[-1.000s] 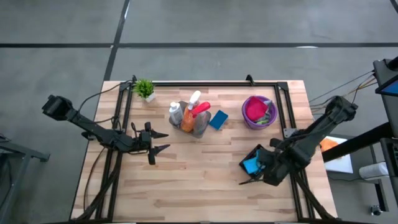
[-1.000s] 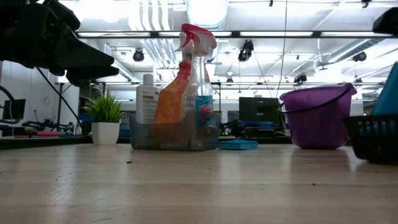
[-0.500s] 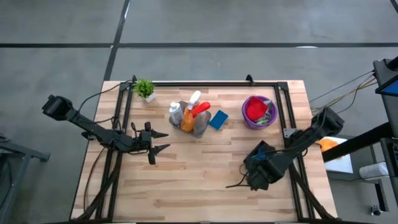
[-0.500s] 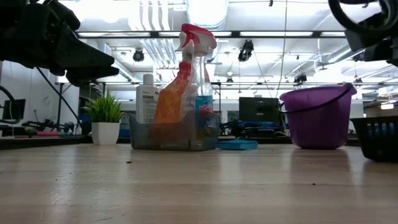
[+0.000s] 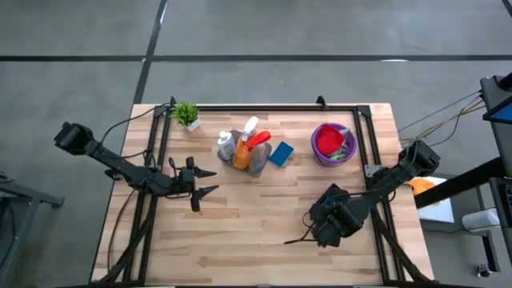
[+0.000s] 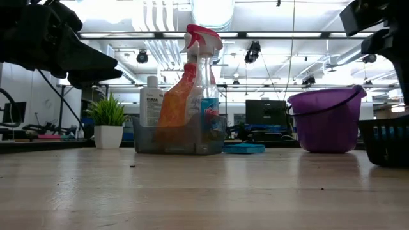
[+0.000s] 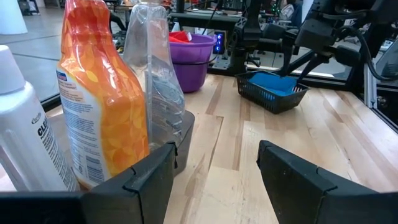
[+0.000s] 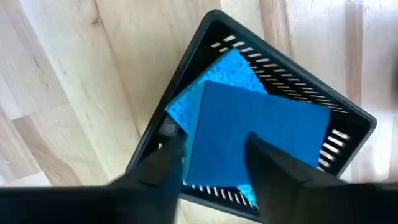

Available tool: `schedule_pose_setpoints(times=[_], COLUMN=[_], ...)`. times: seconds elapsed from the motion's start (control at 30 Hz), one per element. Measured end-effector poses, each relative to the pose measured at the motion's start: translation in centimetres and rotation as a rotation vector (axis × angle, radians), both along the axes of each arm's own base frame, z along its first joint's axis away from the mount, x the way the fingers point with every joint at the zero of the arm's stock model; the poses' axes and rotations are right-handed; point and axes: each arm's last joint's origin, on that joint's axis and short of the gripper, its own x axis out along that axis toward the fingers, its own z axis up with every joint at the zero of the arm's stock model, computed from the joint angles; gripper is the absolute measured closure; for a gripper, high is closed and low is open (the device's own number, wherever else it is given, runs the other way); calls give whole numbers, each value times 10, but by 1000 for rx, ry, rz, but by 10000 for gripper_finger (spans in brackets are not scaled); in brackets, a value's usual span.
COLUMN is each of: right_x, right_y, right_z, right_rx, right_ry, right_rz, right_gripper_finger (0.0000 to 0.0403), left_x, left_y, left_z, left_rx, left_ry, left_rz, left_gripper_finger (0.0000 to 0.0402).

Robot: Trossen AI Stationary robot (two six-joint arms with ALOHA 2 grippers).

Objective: Pick & Place Kitchen Items
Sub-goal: Put the blue sponge into the black basket

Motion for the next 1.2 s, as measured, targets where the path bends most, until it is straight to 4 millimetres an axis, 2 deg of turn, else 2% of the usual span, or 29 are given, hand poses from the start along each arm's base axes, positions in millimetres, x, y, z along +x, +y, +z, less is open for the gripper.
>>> schedule_pose_setpoints(times=[0.17,0.3,0.5,0.73,0.83,0.93,1.2], right_x=[1,5,22,49,61,75,105], right_y=[1,3,4,-12,-23,-35,-74], right_z=[1,8,24,21,17,9,-24], right_rx=[4,1,-153,-361,-402,-423,-495], right_ry=[-4,-38,-265,-377,-384,-377,-262], right_rz=[3,26,142,233,233,229,221], right_gripper_finger=[136,85,71,72,93,146,363], left_x=[0,0,0,0,0,0,0], left_y=[0,0,0,0,0,0,0], left_z=[0,0,0,0,0,0,0], left_rx=[0,0,0,0,0,0,0], left_ry=[1,0,0,0,0,0,0], left_rz=[-1,0,0,-1,-1,-1,-1], left_gripper_finger=[171,171,171,171,171,171,171])
